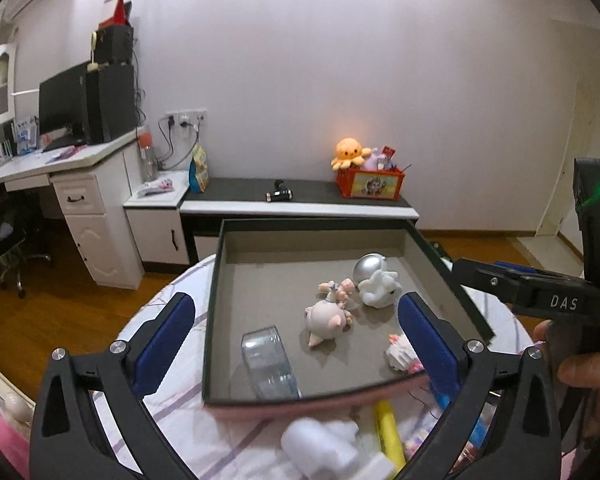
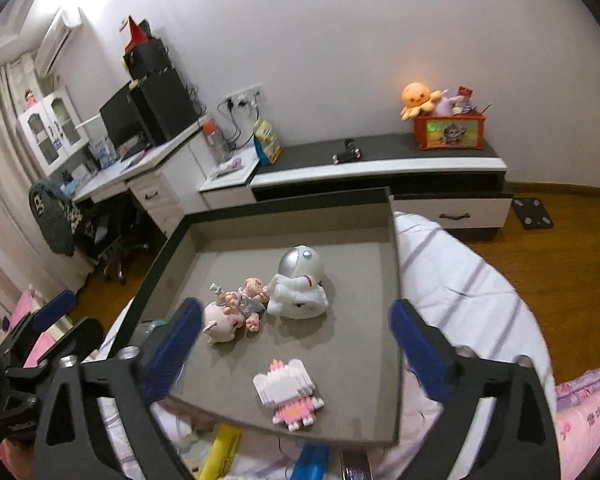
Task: Organize rigid objects
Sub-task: 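Withdraw both tools from the box toward the remaining toys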
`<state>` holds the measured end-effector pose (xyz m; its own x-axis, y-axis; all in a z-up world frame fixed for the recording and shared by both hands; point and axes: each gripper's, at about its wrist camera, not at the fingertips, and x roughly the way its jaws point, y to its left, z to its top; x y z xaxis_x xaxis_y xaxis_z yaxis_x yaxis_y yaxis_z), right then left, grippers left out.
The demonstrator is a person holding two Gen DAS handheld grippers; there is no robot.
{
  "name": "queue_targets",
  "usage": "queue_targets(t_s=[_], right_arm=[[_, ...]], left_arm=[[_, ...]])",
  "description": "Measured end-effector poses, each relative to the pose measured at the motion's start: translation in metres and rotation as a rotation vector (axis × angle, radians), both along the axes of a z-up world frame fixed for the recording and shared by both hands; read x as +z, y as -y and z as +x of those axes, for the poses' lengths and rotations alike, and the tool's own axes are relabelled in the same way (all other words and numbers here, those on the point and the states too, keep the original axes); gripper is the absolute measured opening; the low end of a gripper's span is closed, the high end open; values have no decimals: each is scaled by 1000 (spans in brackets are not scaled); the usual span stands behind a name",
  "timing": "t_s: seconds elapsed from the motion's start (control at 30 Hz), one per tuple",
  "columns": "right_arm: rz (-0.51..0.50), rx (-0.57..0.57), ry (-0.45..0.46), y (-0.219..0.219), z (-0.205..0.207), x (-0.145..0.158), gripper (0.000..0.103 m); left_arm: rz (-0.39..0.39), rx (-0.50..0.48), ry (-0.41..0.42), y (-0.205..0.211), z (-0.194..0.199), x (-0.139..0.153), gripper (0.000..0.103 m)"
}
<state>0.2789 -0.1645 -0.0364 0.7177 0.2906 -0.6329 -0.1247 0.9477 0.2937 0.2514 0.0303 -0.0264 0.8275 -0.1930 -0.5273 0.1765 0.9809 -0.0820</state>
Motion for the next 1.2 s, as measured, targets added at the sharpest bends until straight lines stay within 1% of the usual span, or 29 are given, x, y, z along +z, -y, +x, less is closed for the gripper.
queue_targets(t_s=[0.17,0.33,0.5,0.73,0.8,0.93,1.1,1.2], right_arm=[[26,-8,60,2,-42,21,103],[20,-6,107,2,-85,34,103],[25,-14,153,4,-142,40,103],[18,-66,208,14,-203,41,103],[24,-79,217,19,-216,39,103],[4,-103,219,20,-240,31,103],[-34,-82,212,9,-251,26,103],[-49,-67,223,0,-256,28,103]], left_arm=[[-11,-12,46,-9,-43,16,103],[-8,-10,78,-14,-87,22,103],[-20,7,79,-23,-122,20,103],[-43,43,60,-29,-167,9,103],[-49,55,55,-30,-179,6,103],[-69,75,51,-31,-202,1,103],[-55,87,65,-31,-224,3,103],[-50,89,70,-32,-232,6,103]])
